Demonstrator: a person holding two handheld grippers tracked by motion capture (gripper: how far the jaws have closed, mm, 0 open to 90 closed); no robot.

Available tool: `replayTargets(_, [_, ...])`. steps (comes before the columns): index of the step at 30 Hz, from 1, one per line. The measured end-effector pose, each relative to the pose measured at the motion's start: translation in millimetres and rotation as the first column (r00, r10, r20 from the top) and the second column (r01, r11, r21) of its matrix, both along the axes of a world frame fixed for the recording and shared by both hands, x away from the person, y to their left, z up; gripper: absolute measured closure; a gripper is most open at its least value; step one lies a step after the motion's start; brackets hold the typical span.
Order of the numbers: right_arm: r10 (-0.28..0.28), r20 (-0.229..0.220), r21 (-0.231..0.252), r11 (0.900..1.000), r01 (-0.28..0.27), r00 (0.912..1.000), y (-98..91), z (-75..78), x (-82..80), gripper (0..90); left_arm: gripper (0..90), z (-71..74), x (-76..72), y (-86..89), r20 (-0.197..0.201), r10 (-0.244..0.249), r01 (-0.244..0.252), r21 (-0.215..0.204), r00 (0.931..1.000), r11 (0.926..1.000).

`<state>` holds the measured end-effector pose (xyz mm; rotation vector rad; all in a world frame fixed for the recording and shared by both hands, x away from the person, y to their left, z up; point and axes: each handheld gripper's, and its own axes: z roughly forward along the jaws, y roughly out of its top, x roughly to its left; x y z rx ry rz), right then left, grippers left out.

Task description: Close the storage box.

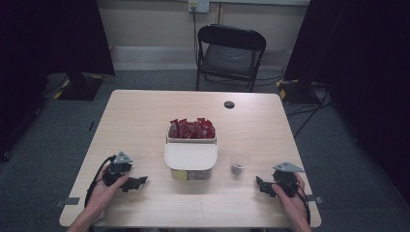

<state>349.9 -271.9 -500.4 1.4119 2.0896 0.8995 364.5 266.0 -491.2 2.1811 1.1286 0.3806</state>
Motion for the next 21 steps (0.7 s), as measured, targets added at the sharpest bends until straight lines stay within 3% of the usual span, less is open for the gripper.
replayTargets(5, [0.000, 0.000, 0.000, 1.0000, 0.000, 1.0000, -0.1, 0.0, -0.2, 11.5, 15.1, -4.5, -2.0, -0.5, 0.049, 0.016, -0.016, 0.006, 0.9987, 0.9999])
replayTargets(12, [0.001, 0.000, 0.000, 1.0000, -0.001, 1.0000, -0.1, 0.0, -0.2, 11.5, 7.5, -11.1, -1.3, 0.0, 0.095, 0.027, -0.025, -0.018, 0.9951, 0.9995])
replayTargets(21, [-0.001, 0.000, -0.001, 1.0000, 0.001, 1.0000, -0.1, 0.0, -0.2, 11.3, 5.2, -11.6, -0.5, -0.7, 0.092, 0.032, -0.030, -0.023, 0.9953, 0.9993])
